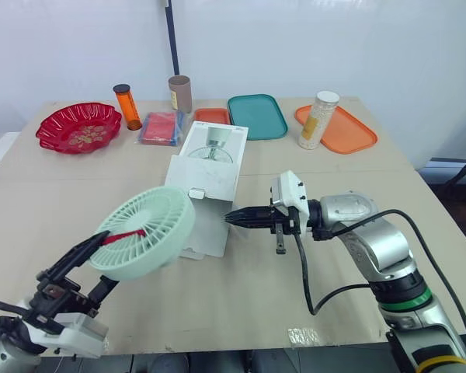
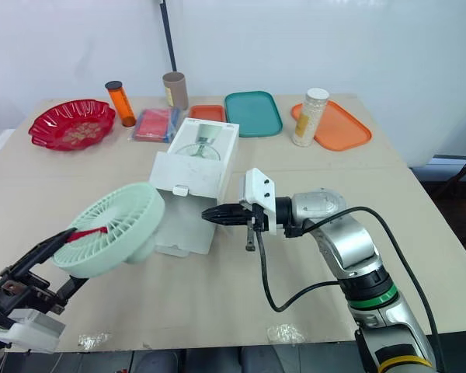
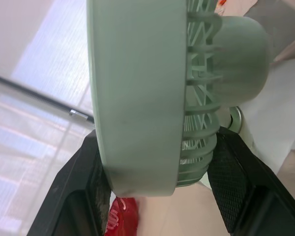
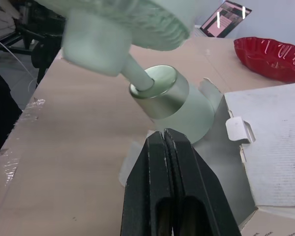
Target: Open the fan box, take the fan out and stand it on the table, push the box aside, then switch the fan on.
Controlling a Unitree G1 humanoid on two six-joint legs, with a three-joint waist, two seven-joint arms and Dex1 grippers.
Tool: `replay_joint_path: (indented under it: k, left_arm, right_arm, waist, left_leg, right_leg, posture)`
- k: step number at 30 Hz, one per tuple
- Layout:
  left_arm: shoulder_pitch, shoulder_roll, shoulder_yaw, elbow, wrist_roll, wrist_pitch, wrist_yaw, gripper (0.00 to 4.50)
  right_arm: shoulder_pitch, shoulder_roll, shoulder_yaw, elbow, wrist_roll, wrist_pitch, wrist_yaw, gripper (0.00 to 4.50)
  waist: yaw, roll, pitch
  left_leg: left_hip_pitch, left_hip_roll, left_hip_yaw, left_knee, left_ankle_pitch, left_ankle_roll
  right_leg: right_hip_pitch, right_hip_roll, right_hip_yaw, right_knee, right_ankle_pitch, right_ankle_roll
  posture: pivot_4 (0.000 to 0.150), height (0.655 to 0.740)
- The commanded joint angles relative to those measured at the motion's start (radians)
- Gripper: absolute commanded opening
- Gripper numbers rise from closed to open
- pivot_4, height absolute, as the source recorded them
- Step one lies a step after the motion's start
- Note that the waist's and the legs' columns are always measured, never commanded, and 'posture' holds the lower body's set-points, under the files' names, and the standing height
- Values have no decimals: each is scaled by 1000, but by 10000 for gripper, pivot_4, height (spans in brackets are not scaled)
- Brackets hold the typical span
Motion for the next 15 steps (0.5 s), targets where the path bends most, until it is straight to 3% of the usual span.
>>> replay_joint_path:
  k: [1, 15]
  left_arm:
    - [-2, -29, 49, -67, -37, 28, -13, 27198]
    - [-50, -192, 117, -224, -71, 274, -36, 27198]
  right_arm:
    - [-6, -3, -27, -10, 18, -24, 19, 0]
    - [-37, 14, -44, -2, 81, -9, 73, 0]
  waist:
    - [0, 0, 0]
    - [-1, 0, 0]
  left_leg:
    - [0, 0, 0, 0, 0, 0]
    - [0, 0, 0, 1, 0, 0]
  right_leg:
    - [0, 0, 0, 0, 0, 0]
    - [0, 1, 0, 0, 0, 0]
  posture:
    - [1500, 7400]
    - [1500, 7400]
